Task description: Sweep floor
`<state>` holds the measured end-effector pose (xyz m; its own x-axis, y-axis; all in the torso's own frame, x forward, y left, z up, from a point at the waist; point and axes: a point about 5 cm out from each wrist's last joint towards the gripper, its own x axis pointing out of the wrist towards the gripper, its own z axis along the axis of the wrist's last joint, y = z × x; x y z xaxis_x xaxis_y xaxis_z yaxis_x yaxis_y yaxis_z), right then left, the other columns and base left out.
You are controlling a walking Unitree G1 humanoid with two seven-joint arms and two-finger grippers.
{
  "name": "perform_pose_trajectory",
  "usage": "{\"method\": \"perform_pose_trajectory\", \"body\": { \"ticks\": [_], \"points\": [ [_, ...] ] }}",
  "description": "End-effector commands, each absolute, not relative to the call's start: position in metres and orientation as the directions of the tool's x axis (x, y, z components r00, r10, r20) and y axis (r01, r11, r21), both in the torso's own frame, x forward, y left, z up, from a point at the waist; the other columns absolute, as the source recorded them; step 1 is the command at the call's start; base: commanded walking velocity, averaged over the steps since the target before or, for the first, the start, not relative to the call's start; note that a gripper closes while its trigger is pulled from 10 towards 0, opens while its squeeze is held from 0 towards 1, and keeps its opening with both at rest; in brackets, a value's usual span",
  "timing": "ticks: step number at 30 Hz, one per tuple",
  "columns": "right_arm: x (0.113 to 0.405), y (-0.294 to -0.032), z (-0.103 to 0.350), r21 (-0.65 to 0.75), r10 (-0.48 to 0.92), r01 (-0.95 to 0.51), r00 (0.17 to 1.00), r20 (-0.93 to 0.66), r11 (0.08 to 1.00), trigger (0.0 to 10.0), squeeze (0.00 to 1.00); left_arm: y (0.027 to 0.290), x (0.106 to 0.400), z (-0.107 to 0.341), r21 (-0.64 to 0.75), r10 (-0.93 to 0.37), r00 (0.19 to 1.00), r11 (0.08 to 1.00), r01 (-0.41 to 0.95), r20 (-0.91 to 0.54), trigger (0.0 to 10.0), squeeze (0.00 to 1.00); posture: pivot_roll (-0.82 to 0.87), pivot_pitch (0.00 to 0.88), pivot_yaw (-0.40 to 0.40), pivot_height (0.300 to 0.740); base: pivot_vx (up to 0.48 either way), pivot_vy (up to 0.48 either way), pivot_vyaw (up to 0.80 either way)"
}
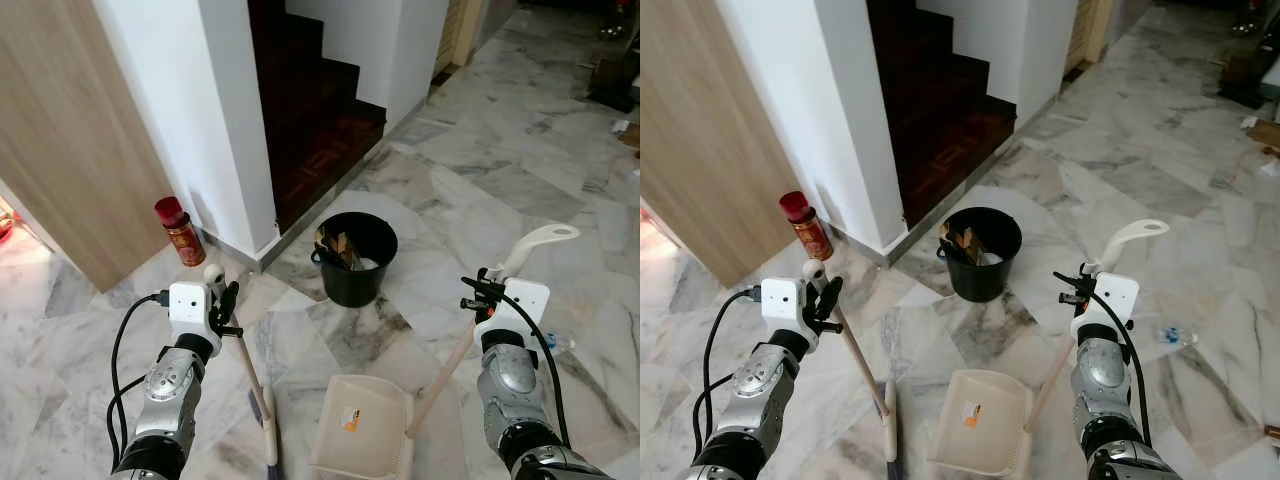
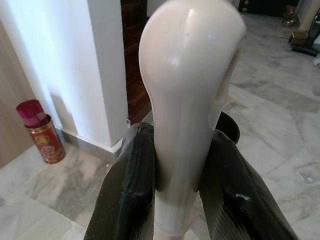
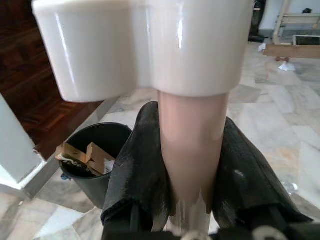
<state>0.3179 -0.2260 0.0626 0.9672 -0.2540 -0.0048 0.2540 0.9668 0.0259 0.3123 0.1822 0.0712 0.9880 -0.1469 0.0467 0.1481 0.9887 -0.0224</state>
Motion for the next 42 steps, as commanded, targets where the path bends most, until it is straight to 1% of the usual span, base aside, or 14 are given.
{"method": "perform_pose_trajectory", "body": {
  "ticks": [1,6,8,42],
  "points": [
    [0.3185,-0.2247,0.0637,0.024,-0.251,0.251,0.968,0.006,0.968,10.0,0.00,0.1843,0.3139,0.0739,0.013,-0.142,0.988,0.990,0.141,0.060,10.0,0.00,0.04,0.039,0.049,0.740,0.000,0.000,-0.80],
    [0.3192,-0.2247,0.0644,0.022,-0.249,0.249,0.968,0.007,0.968,10.0,0.00,0.1841,0.3147,0.0740,0.012,-0.138,0.989,0.990,0.138,0.057,10.0,0.00,0.04,0.042,0.048,0.740,0.000,-0.472,-0.80],
    [0.3195,-0.2246,0.0645,0.020,-0.250,0.250,0.968,0.006,0.968,10.0,0.00,0.1847,0.3149,0.0733,-0.005,-0.128,0.990,0.992,0.128,0.053,10.0,0.00,0.04,0.046,0.048,0.740,0.000,0.000,-0.80],
    [0.3181,-0.2230,0.0623,0.019,-0.255,0.255,0.967,0.001,0.967,10.0,0.00,0.1915,0.3172,0.0790,0.020,-0.122,0.990,0.992,0.121,0.072,10.0,0.00,0.04,0.077,0.054,0.740,0.000,0.000,-0.80]
  ]
}}
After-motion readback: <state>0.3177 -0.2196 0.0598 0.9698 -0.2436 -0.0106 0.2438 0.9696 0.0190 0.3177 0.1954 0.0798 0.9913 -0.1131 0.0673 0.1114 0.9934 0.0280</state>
